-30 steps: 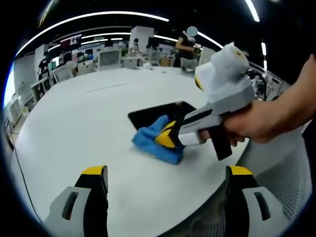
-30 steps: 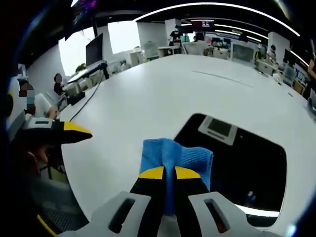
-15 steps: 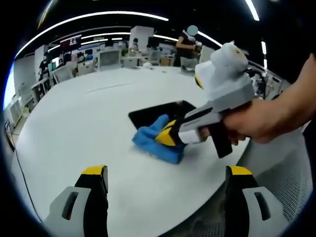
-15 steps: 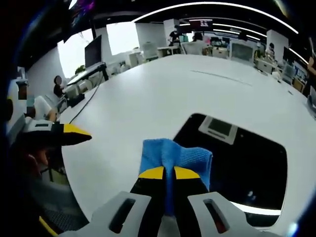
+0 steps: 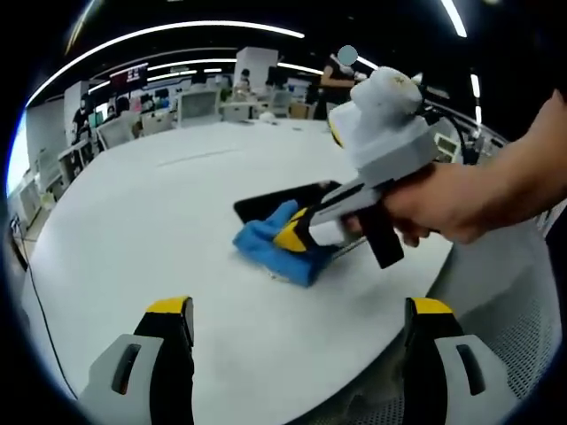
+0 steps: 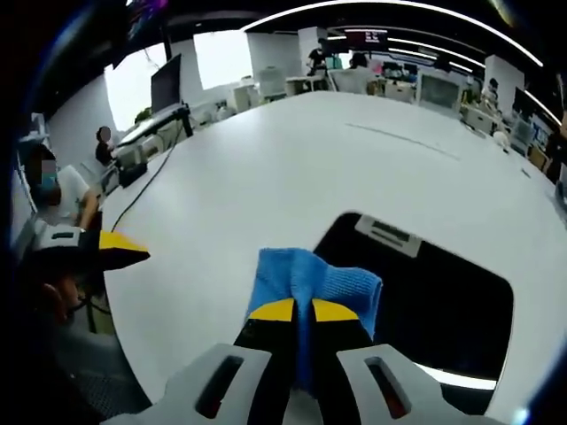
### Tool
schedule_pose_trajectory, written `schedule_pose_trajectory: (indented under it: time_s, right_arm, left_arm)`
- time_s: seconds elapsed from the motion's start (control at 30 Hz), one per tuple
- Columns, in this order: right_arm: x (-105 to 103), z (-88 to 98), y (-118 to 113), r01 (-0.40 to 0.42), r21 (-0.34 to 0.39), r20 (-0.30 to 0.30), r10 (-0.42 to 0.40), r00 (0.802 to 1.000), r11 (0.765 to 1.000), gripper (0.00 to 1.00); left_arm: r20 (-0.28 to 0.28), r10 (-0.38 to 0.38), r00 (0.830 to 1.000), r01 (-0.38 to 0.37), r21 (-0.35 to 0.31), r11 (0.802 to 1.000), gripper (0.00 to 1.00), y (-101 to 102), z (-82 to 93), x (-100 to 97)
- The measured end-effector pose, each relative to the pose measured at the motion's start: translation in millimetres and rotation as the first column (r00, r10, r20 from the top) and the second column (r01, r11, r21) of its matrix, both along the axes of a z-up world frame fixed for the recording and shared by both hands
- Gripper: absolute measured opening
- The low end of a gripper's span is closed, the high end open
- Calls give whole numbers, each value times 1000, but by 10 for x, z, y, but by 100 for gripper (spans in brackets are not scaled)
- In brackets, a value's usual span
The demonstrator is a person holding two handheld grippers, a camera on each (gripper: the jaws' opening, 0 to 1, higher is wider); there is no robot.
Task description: Wipe the mirror surface with the cleaning cloth until all visible marks leave the cleaned area.
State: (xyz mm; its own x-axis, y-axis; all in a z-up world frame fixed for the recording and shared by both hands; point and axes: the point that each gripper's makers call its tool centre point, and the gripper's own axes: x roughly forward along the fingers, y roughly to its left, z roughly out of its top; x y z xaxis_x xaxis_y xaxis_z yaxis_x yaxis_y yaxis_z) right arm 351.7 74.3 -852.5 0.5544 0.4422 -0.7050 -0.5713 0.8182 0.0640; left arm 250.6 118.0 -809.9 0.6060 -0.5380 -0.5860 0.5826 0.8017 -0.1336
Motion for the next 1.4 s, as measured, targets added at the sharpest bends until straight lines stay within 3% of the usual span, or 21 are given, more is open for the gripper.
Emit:
schedule_pose_trajectory:
  time_s: [0.4, 1.4]
  right_arm:
    - [183, -5, 21, -34, -26, -6, 34, 999, 999, 0]
    - [658, 1, 57, -13, -9, -30, 13, 999, 1000, 0]
  left_arm:
    - [-4, -5, 1000, 5, 1, 1000, 100, -7, -4, -6]
    - [-8, 4, 1000, -4, -12, 1000, 100, 2, -5, -2]
